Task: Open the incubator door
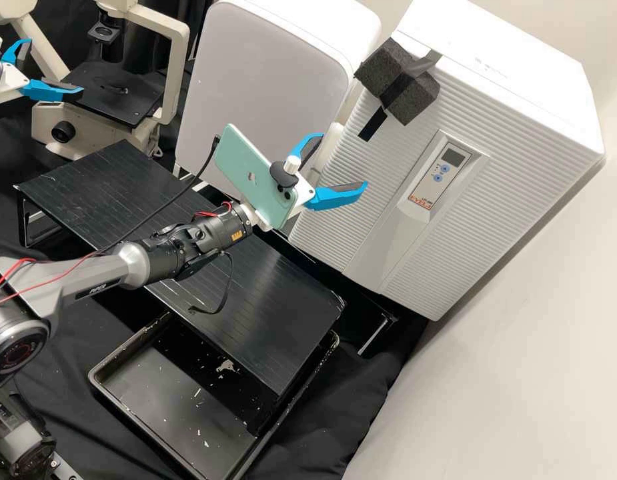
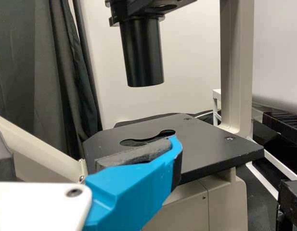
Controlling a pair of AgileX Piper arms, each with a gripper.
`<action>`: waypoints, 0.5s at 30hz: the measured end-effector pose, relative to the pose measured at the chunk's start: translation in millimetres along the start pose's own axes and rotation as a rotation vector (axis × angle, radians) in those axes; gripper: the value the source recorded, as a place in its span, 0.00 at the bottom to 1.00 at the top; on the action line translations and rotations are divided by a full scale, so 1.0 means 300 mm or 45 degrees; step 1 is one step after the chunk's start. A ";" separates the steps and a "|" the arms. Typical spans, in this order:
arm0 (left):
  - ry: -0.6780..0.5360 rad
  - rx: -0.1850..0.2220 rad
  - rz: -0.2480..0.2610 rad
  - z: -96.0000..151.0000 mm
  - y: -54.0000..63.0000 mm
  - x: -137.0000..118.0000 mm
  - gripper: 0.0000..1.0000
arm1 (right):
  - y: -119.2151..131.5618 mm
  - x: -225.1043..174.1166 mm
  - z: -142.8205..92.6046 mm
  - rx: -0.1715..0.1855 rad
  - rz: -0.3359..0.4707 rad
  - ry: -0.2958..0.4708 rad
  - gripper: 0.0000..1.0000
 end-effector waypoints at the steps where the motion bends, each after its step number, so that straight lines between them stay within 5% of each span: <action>1: 0.000 0.000 0.000 0.000 0.000 0.000 1.00 | -0.002 0.005 0.004 -0.006 0.004 -0.009 1.00; 7: 0.000 0.000 0.000 0.000 0.000 0.000 1.00 | -0.023 0.038 0.028 -0.012 0.011 -0.053 1.00; 8: 0.000 0.000 0.000 0.000 0.000 0.000 1.00 | -0.026 0.043 0.032 -0.018 0.011 -0.058 0.00; 15: 0.000 0.000 0.000 0.000 0.000 0.000 1.00 | -0.036 0.056 0.042 -0.012 0.011 -0.074 0.00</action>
